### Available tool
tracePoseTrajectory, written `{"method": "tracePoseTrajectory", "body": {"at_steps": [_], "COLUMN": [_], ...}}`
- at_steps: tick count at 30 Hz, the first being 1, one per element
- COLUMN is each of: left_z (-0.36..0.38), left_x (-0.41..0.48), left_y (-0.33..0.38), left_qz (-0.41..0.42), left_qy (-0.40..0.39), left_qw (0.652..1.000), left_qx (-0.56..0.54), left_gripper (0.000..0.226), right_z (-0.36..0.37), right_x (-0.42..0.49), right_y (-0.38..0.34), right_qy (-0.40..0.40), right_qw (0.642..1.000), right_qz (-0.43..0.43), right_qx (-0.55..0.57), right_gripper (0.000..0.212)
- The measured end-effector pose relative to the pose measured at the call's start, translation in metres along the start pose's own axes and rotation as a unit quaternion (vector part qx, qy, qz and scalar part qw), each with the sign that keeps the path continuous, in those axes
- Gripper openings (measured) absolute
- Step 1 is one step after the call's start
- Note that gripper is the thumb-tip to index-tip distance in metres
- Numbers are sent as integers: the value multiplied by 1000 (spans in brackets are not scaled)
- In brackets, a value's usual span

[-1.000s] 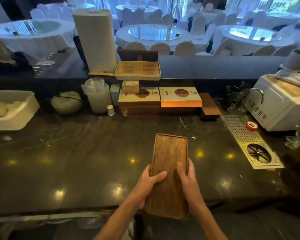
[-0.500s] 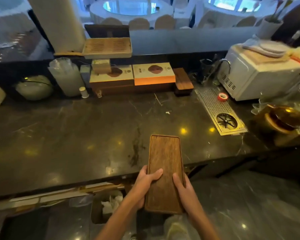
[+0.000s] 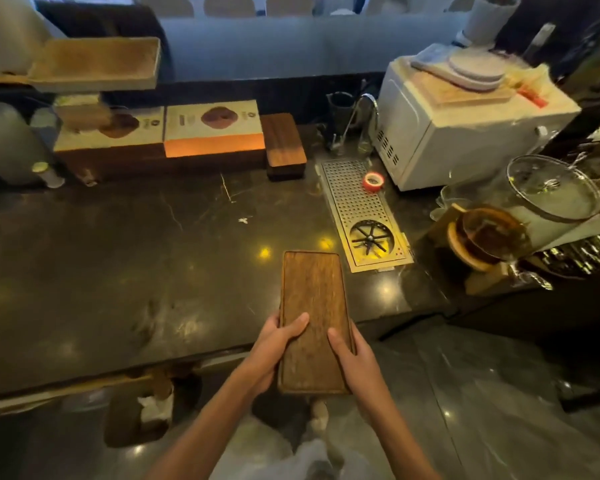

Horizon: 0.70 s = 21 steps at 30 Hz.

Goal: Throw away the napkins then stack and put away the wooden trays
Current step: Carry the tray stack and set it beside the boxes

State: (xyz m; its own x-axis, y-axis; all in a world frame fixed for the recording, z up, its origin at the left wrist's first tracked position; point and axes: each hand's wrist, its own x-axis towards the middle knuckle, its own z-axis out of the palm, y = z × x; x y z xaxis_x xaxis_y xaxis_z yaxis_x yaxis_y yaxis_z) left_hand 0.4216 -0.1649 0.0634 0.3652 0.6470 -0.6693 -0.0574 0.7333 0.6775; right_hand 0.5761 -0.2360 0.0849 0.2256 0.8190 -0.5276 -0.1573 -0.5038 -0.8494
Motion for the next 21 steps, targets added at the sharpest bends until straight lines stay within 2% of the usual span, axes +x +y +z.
{"method": "tracePoseTrajectory", "body": {"at_steps": [5, 12, 16, 21], "left_z": [18, 22, 26, 32], "left_x": [37, 84, 117, 148], "left_y": [24, 88, 129, 168], "left_qz": [9, 43, 60, 107], "left_qy": [33, 29, 29, 55], "left_qw": [999, 998, 998, 993], "left_qx": [25, 40, 7, 5], "left_gripper": [81, 72, 72, 62], "right_z": [-19, -15, -13, -8], "right_x": [45, 103, 149, 206], "right_y": [-20, -67, -107, -144], "right_qy": [-38, -59, -42, -40], "right_qw": [999, 998, 998, 998], "right_qz": [8, -19, -45, -45], "right_qx": [2, 10, -14, -33], "right_gripper": [34, 44, 57, 56]}}
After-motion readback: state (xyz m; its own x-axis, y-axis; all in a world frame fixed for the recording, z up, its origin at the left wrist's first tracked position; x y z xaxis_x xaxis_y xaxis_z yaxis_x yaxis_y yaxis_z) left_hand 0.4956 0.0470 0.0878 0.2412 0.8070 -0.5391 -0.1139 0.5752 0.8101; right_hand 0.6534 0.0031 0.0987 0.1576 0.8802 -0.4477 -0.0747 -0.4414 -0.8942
